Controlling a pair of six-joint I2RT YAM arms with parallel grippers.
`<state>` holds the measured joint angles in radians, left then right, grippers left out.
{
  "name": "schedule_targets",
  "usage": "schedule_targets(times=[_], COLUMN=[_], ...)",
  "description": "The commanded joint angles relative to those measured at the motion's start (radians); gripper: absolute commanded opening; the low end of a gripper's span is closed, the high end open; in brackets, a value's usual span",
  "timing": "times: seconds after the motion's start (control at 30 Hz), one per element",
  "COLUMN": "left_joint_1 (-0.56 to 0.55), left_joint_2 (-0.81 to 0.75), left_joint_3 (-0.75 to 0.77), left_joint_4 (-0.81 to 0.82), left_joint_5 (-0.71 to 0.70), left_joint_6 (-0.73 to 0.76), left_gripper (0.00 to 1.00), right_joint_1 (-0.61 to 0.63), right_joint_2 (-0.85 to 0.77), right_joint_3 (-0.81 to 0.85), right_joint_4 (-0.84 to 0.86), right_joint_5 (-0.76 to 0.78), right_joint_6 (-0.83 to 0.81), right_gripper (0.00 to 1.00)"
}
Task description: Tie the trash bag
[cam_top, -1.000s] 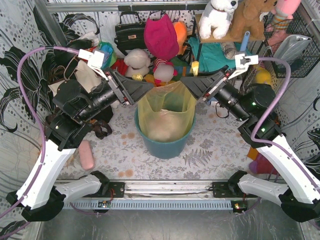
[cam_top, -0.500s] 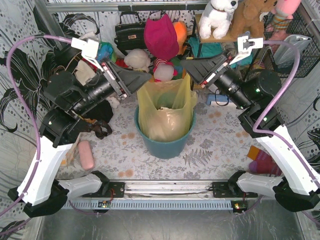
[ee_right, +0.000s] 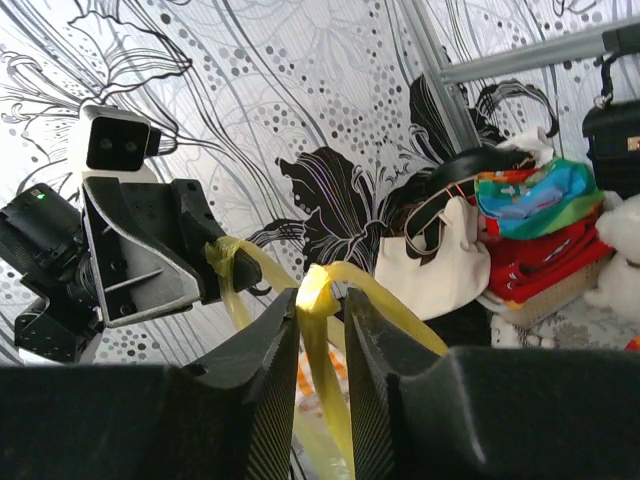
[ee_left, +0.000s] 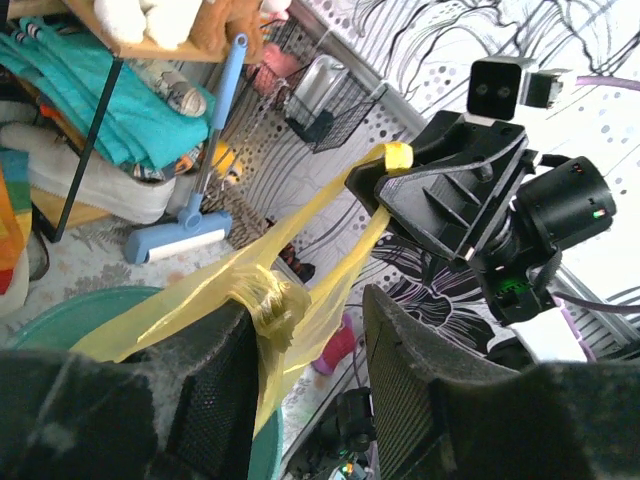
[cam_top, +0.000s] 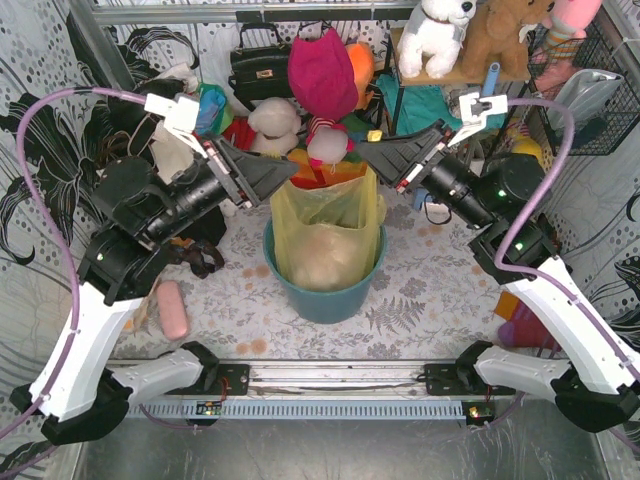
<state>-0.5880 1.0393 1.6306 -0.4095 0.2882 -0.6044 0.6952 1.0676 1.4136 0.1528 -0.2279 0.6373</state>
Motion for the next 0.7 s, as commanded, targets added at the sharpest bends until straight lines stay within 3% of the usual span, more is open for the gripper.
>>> schedule_targets(times=[0.0,0.13,0.27,0.53,0.67], left_joint_1=[0.005,0.005,0.004,0.005,0.005], left_joint_2=[0.02,0.08,0.091,0.012,-0.027], left_joint_3=[0.027,0.232,0.305,0.096,0.043], left_joint_4=[0.02,-0.064,-0.094,-0.09,-0.101], left_joint_5=[-0.019,-0.023,-0.048,-0.091,-0.056], left_joint_6=[0.004,0.055,0.079,0.021,0.013], left_gripper=[0.5,0.5,0.5,0.5,0.53], right_joint_1=[-0.002,-0.002,-0.002,-0.002,-0.002], right_joint_2=[0.013,0.074,0.093,0.041,0.007], right_joint_3=[0.021,0.182,0.258,0.149,0.103], right_joint_4=[0.065,0.018,0.017,-0.062,-0.119], right_joint_5=[0.0,-0.014,-0.008,0.067,0.067], right_joint_6=[0.032,-0.005,-0.031,-0.039,-0.051], right_gripper=[0.25,0.25,0.25,0.21,0.28])
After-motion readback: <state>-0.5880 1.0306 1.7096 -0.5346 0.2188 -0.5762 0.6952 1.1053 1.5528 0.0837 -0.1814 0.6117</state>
